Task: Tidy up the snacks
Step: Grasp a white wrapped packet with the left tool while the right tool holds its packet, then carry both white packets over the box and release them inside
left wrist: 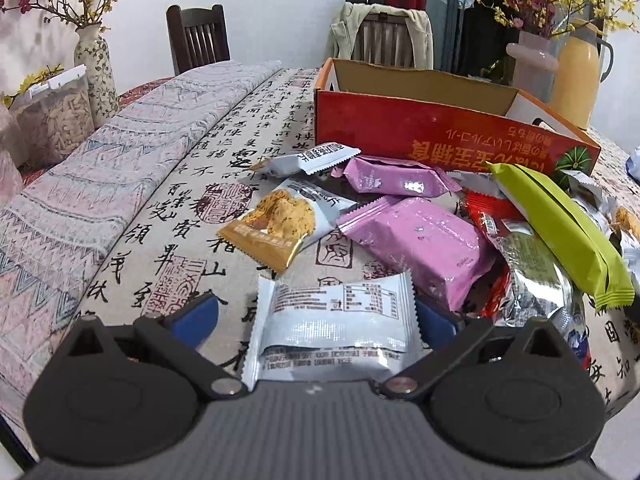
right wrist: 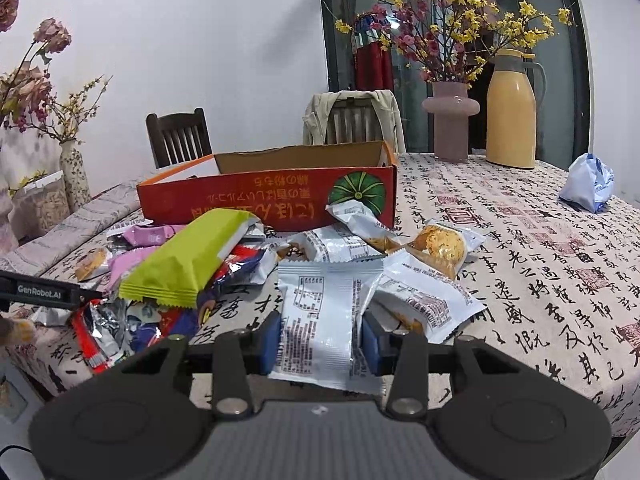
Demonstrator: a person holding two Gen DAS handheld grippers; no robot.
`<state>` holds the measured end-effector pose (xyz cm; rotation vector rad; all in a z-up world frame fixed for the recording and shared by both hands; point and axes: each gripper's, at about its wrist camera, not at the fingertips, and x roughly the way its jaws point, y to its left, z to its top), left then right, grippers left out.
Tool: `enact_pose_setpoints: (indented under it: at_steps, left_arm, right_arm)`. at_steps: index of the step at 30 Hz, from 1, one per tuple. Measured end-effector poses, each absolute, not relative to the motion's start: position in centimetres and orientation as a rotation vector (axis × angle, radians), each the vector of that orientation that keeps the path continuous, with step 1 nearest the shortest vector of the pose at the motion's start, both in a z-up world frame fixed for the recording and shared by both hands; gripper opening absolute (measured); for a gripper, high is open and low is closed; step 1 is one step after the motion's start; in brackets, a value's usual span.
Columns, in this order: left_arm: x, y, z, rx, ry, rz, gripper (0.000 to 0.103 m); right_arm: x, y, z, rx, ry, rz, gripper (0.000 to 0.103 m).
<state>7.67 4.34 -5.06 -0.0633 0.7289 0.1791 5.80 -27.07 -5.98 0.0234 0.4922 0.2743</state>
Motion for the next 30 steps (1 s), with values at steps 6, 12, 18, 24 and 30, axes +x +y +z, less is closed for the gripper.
enact_pose_setpoints:
  at_steps: [6, 12, 18, 24, 30]
  left_arm:
    - [7.5, 4.6, -4.9, -0.089, 0.741, 0.17, 0.103]
    - [6.3, 4.8, -4.5, -0.104, 0.69, 0.194, 0.075]
    - [5.4, 5.0, -3.9, -0.125, 0.654, 0.161, 0.061]
    - [5.0, 4.8, -3.3, -0.121, 0.623, 0.146, 0.061]
    - [5.1, 4.3, -1.8, -0.115, 0.569, 0.131, 0.061]
  right_arm:
    - [5.8, -27.1, -5.9, 0.027, 0.491, 0.278, 0.041]
    - [5.8, -27.2, -5.9, 0.027, 0.489, 0.281, 0.041]
    - [5.7, -27.3, -5.7, 0.028, 0.485, 0.282, 0.041]
    - [5.5, -27.3, -5.5, 0.031, 0.472, 0.286, 0.041]
    - [5.7, -27.3, -4.7, 0.03, 0.432, 0.287, 0.041]
